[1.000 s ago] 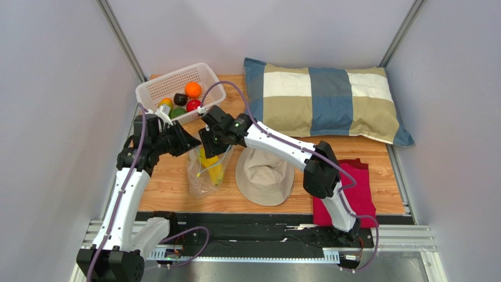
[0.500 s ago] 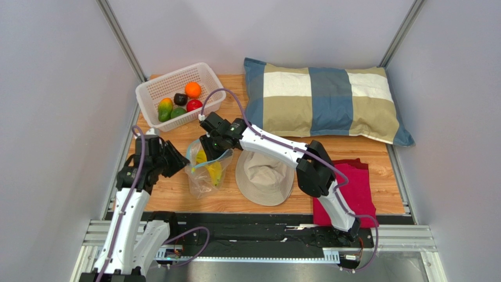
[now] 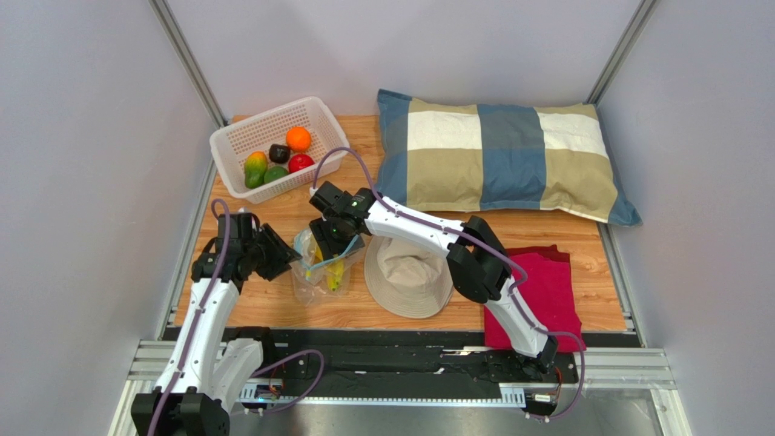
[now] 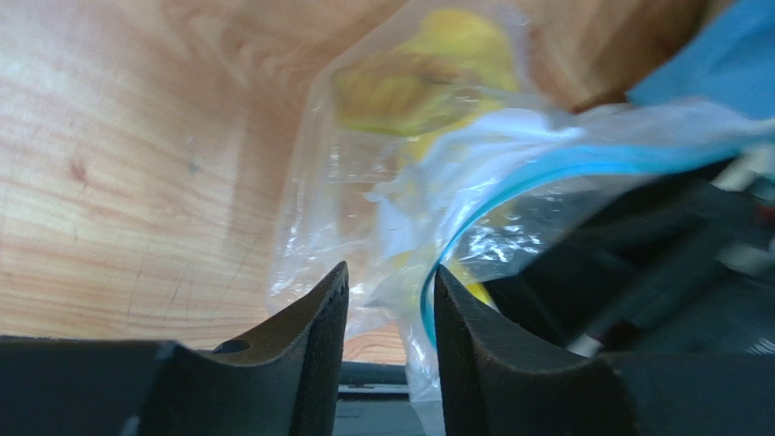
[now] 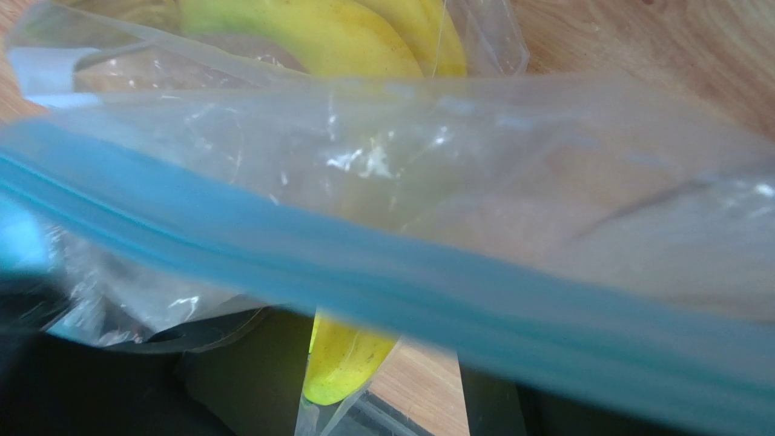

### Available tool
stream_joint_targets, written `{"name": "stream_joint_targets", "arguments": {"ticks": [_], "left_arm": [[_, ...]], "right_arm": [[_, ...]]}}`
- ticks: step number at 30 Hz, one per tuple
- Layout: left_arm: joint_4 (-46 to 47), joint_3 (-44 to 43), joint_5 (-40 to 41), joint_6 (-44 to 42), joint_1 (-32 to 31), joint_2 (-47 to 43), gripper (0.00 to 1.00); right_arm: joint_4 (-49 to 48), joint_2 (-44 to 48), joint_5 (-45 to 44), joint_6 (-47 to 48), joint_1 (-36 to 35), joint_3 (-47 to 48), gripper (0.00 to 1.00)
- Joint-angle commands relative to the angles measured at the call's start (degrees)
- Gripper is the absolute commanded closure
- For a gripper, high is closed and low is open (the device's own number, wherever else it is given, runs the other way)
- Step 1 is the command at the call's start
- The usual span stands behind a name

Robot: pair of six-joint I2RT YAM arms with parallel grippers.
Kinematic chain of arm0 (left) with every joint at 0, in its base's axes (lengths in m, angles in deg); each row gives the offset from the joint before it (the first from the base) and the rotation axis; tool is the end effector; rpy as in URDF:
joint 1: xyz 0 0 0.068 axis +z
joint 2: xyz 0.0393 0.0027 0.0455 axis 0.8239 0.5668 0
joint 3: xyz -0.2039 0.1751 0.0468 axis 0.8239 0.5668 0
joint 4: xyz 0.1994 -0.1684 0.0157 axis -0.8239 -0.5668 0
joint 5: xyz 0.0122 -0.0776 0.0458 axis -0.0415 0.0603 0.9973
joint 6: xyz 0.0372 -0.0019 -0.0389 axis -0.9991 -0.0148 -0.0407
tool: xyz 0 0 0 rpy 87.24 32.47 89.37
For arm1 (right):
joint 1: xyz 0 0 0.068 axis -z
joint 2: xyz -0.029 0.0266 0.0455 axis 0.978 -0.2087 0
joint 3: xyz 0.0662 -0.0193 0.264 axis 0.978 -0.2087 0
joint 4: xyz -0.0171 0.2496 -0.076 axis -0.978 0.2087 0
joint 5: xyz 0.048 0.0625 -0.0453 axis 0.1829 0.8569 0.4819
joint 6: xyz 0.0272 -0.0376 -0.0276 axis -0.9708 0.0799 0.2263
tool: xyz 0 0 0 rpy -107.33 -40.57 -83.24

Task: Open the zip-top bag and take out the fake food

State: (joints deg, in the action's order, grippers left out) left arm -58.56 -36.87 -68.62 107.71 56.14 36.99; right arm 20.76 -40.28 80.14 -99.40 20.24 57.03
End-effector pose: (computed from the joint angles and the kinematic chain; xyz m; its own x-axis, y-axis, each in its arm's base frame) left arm 0.1557 -0.0057 0.2339 -0.6404 -0.7186 -0.2713 -0.5149 0.6637 -0.5425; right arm 0.2563 0.4117 0.2153 -0.8315 -0.4446 -0.3330 -0.5355 0.8011 0.2675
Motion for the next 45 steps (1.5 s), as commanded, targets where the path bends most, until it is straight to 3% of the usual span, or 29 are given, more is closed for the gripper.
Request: {"name": "stream_joint_targets", "arguments": {"ticks": [1, 4, 6, 8, 11, 12, 14, 19, 22, 24, 28, 37, 40, 43, 44, 45], "left_arm": [[1.9, -8.1, -5.9, -4.9, 0.4, 0.4, 0.47], [2.3, -11.7, -9.0, -6.3, 0.3, 1.8, 0.38], [0.7, -15.9, -8.4, -9.7, 0.3, 2.3, 0.33], [-4.1, -20.6, -2.3, -13.6, 0.2, 2.4, 0.31], [-8.2, -23.9, 5.8, -17.3, 0.2, 2.9, 0.28], [-8.6, -24.2, 8.0, -17.5, 0.2, 2.9, 0.25], [-8.6, -24.1, 8.6, -18.5, 0.2, 2.8, 0.23], [-10.6, -25.1, 11.1, -21.1, 0.7, 4.0, 0.10], [-10.5, -25.2, 4.5, -21.5, 2.9, 5.4, 0.08], [-9.1, -23.3, 0.0, -20.6, 3.7, 5.2, 0.02], [1.8, -17.9, -22.5, -21.5, 3.9, 6.1, 0.01], [16.1, -12.1, -34.7, -16.7, 3.9, 12.6, 0.01], [19.7, -11.3, -35.7, -13.8, 3.9, 14.6, 0.08], [19.1, -11.3, -34.2, -13.7, 3.9, 15.5, 0.37], [18.1, -11.8, -33.4, -14.8, 3.9, 15.6, 0.61], [17.5, -12.0, -32.8, -15.4, 3.9, 15.7, 0.70]], "right_arm": [[0.3, -1.4, 1.5, -1.6, 0.1, 0.0, 0.41], [-0.1, -2.8, 3.1, -3.0, 0.1, 2.0, 0.42], [0.0, -3.4, 4.1, -4.0, 0.1, 3.1, 0.53], [0.4, -3.3, 4.4, -4.4, 0.7, 4.2, 0.64], [1.3, -1.8, 5.3, -5.3, 2.2, 5.2, 0.85], [1.6, -1.3, 5.9, -6.8, 2.9, 5.7, 0.87], [2.6, 0.2, 8.2, -8.7, 5.0, 7.1, 0.98], [2.1, 2.4, 13.7, -15.2, 9.7, 9.4, 1.00], [-0.3, 1.7, 20.1, -19.0, 13.2, 10.7, 1.00], [-2.0, 1.4, 23.7, -21.5, 15.3, 11.9, 1.00], [-3.4, 2.1, 27.8, -23.4, 17.7, 11.7, 1.00], [-6.6, 5.5, 37.3, -25.1, 19.2, 6.6, 0.99], [-7.1, 6.6, 37.6, -24.8, 19.2, 4.4, 0.98], [-7.8, 7.1, 38.5, -24.6, 18.9, 2.7, 0.96], [-7.9, 7.2, 38.8, -24.6, 18.5, 2.2, 0.94], [-8.1, 7.3, 38.9, -24.6, 18.4, 1.2, 0.92]]}}
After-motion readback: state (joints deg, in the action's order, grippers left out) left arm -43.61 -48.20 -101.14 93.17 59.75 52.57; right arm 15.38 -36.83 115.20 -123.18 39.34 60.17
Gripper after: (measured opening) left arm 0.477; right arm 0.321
